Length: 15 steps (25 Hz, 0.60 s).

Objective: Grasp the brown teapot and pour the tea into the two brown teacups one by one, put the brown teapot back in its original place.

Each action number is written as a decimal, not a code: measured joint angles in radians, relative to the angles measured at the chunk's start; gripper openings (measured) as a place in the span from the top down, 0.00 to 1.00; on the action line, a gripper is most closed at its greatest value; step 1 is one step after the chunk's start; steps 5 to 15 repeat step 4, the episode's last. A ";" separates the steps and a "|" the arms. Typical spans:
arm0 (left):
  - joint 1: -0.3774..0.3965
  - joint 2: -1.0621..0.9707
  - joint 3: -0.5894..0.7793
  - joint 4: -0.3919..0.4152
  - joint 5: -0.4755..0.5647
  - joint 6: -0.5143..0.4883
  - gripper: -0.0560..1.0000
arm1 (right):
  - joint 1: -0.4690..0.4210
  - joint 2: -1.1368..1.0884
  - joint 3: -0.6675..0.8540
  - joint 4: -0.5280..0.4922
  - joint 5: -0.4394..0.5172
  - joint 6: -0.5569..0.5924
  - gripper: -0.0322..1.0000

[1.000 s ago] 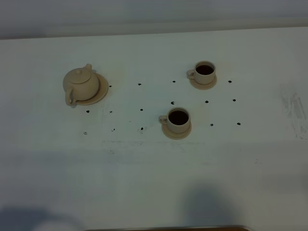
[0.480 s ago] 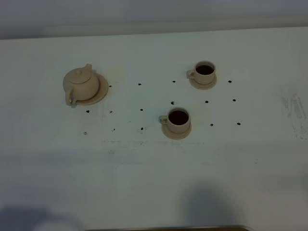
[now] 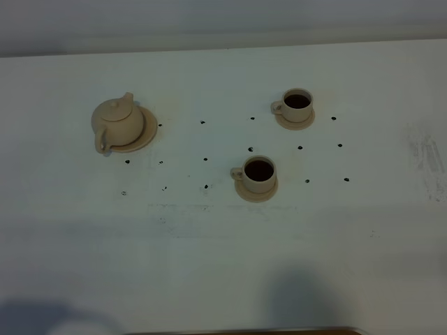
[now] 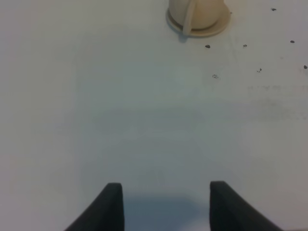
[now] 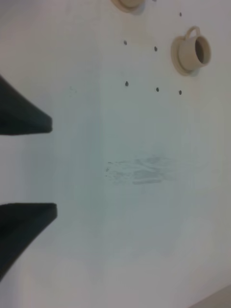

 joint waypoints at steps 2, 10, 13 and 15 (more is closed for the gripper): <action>0.000 0.000 0.000 0.000 0.000 0.000 0.58 | 0.000 0.000 0.000 0.000 0.000 0.000 0.63; 0.000 0.000 0.000 0.000 0.000 0.000 0.58 | 0.000 0.000 0.000 0.000 0.000 -0.001 0.63; 0.000 0.000 0.000 0.000 0.000 0.000 0.58 | 0.000 0.000 0.000 0.000 0.000 -0.001 0.63; 0.000 0.000 0.000 0.000 0.000 0.000 0.58 | 0.000 0.000 0.000 0.000 0.000 -0.001 0.63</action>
